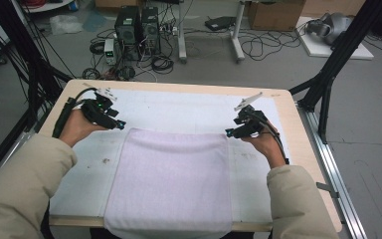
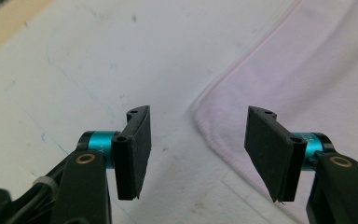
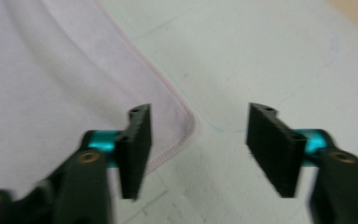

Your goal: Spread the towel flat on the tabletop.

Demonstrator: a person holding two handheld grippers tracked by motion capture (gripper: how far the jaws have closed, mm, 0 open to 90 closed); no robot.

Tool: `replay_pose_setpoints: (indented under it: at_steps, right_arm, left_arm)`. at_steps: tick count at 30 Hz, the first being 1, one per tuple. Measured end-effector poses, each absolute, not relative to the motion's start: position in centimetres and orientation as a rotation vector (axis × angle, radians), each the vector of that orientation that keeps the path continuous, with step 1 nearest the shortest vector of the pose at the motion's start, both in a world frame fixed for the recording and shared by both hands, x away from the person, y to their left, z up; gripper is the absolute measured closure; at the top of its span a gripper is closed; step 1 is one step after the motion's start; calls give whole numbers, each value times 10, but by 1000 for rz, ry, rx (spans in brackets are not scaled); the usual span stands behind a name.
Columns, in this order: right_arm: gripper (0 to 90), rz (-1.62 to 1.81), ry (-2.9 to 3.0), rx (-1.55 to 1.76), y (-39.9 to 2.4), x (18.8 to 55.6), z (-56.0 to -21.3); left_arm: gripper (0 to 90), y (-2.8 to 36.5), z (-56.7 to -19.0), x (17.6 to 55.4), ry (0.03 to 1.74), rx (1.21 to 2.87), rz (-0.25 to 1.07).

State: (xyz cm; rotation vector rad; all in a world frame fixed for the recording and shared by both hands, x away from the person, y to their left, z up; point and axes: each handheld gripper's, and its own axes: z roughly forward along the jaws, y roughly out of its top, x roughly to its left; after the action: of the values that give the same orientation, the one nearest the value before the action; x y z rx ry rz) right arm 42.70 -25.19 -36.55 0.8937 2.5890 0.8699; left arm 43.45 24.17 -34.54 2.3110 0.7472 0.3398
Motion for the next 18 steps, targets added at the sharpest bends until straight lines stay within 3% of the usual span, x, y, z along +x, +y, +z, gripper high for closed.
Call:
replay_pose_setpoints:
  at_steps: [3, 8, 18]
  right_arm:
    - [114, 1024, 2508, 884, -266, 411, -355]
    - [6, 1287, 2351, 834, -287, 382, -338]
    - [6, 1613, 2023, 670, -318, 321, -327]
  left_arm:
    - [274, 254, -331, 417, 651, 2202, 368]
    - [17, 274, -322, 388, 572, 2090, 377]
    - [18, 321, -338, 332, 486, 1831, 412]
